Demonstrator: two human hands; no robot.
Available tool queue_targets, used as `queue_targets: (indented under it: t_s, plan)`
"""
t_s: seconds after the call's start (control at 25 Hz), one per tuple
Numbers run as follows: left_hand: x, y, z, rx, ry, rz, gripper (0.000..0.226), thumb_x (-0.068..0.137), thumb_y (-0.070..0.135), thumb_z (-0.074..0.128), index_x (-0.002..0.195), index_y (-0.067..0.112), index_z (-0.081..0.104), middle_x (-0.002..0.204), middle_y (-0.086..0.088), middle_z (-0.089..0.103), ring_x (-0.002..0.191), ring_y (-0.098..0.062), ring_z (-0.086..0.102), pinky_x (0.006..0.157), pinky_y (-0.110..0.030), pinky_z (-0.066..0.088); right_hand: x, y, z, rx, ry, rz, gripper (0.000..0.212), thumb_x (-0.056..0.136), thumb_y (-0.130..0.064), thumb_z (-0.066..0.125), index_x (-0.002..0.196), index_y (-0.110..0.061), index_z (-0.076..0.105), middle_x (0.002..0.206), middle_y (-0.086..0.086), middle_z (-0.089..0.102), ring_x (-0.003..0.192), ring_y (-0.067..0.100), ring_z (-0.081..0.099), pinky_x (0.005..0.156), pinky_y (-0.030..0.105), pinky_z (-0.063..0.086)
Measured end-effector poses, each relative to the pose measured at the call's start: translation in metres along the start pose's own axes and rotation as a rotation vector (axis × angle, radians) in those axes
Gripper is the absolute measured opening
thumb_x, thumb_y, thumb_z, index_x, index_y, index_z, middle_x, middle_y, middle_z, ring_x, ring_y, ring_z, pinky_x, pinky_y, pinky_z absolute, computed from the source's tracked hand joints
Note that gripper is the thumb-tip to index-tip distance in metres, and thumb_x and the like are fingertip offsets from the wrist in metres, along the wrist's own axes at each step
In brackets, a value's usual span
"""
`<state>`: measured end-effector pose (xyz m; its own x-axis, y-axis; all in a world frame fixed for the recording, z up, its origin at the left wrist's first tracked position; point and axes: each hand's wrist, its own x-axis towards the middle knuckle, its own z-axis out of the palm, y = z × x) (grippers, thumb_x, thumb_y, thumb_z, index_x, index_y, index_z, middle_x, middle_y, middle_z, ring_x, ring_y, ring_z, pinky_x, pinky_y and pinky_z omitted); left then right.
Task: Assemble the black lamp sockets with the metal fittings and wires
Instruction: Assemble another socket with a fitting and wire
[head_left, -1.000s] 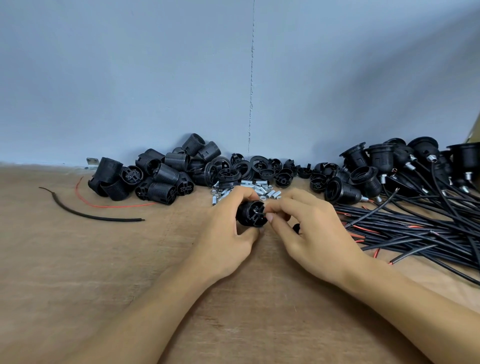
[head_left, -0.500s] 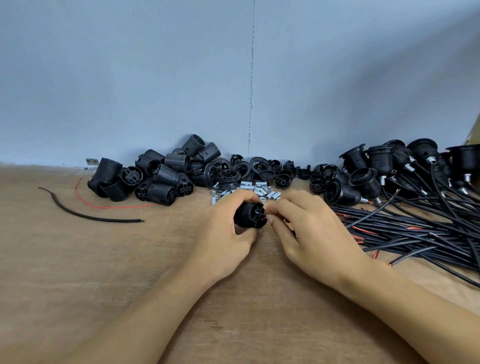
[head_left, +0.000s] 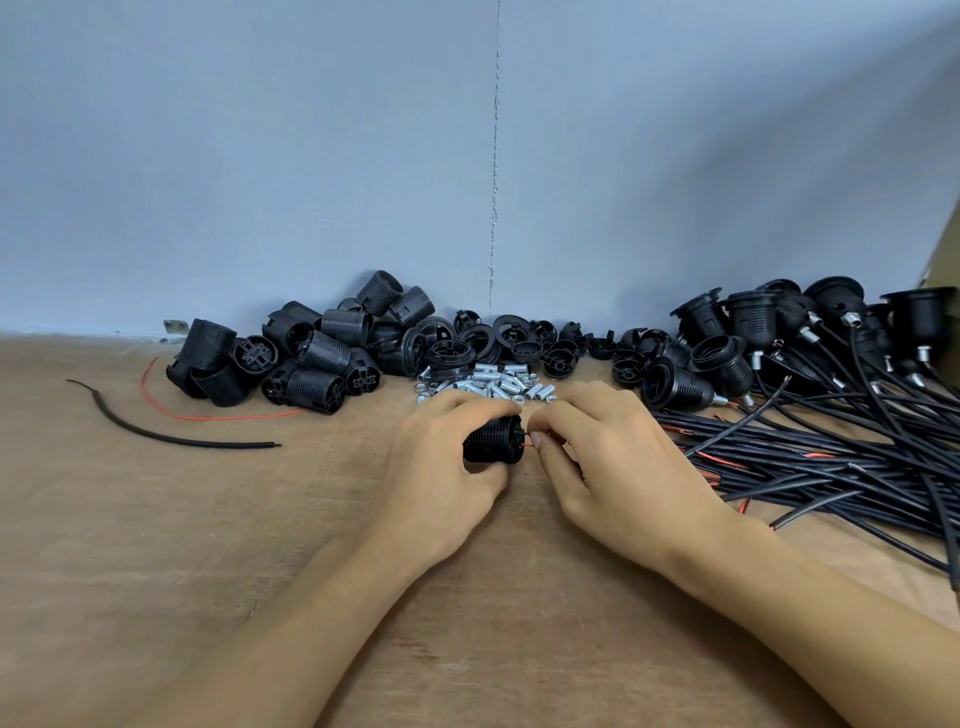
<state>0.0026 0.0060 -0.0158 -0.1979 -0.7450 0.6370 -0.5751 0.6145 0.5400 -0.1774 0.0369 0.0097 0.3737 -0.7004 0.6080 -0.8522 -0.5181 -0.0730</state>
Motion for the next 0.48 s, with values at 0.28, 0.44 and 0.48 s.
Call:
queue_targets:
  t_s: [0.28,0.44,0.48]
  plan:
    - [-0.0001,0.0009,0.0013,0.005,-0.016,-0.013,0.047,0.075,0.007,0.082,0.117,0.027,0.076,0.107,0.010,0.064,0.098,-0.004,0.060,0.088,-0.006,0.039,0.0014,0.0005,-0.0032,-0.088,-0.053,-0.013,0.016,0.095,-0.020,0.052,0.094,-0.012,0.066,0.089,0.004,0.060,0.089,0.029,0.059,0.081,0.045,0.045]
    - [-0.0007,0.0008,0.0016,0.009,-0.025,0.010,0.050,0.074,0.003,0.081,0.118,0.026,0.076,0.107,0.009,0.062,0.098,-0.001,0.058,0.089,-0.003,0.036,0.0024,0.0005,-0.0044,-0.122,-0.095,-0.023,0.015,0.095,-0.019,0.051,0.095,-0.013,0.065,0.090,0.004,0.060,0.090,0.029,0.058,0.081,0.045,0.045]
    - [-0.0005,0.0005,0.0017,0.012,-0.028,0.011,0.050,0.074,0.003,0.081,0.118,0.026,0.076,0.107,0.009,0.061,0.098,-0.001,0.057,0.089,-0.002,0.035,0.0021,0.0007,-0.0044,-0.120,-0.095,-0.025,0.014,0.095,-0.019,0.053,0.095,-0.013,0.065,0.089,0.003,0.060,0.089,0.028,0.058,0.080,0.045,0.045]
